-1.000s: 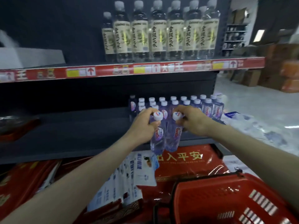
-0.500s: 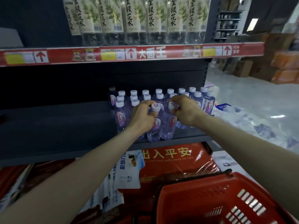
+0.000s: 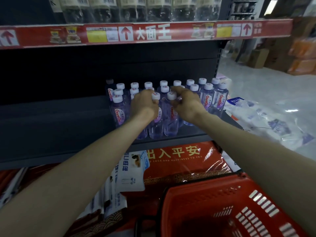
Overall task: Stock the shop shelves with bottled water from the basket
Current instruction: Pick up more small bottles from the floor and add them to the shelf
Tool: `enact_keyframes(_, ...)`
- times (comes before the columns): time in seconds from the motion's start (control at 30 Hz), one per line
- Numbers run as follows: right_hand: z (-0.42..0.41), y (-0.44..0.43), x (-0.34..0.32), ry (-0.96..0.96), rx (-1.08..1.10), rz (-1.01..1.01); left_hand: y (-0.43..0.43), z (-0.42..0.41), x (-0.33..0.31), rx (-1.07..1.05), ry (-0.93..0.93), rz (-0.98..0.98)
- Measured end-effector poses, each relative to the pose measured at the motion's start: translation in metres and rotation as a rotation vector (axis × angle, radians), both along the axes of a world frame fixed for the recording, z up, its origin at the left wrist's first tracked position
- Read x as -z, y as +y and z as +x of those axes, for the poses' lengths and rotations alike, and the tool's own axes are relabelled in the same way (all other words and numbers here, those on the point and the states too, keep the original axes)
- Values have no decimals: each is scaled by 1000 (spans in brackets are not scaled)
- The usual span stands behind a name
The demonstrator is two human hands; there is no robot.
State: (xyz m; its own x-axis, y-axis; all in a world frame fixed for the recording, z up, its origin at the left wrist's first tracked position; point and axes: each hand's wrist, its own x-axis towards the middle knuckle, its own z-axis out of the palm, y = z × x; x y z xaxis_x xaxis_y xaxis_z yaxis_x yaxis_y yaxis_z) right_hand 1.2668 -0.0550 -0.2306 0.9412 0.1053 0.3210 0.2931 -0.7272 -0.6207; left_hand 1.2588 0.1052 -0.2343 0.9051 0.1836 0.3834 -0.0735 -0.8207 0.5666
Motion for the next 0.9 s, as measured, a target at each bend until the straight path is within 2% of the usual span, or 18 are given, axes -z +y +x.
enact_keyframes(0.17,-6,-5,23,-25,-22,95,2,-5,1,60,-63,26)
enact_keyframes(0.37,-23,-13,63,-3,62,361,-2,-44,57,140,-384,-263)
enact_keyframes(0.4,-24,-15,71,43,75,363,-3,-48,71,113,-343,-303)
enact_keyframes(0.47,-22,-17,88,151,78,319,-3,-47,95,59,-135,-370)
enact_keyframes(0.57,-19,-14,107,196,74,301,0,-36,121,99,14,-280)
enact_keyframes(0.9,0,-8,127,121,113,319,-7,-22,144,-31,-63,-261)
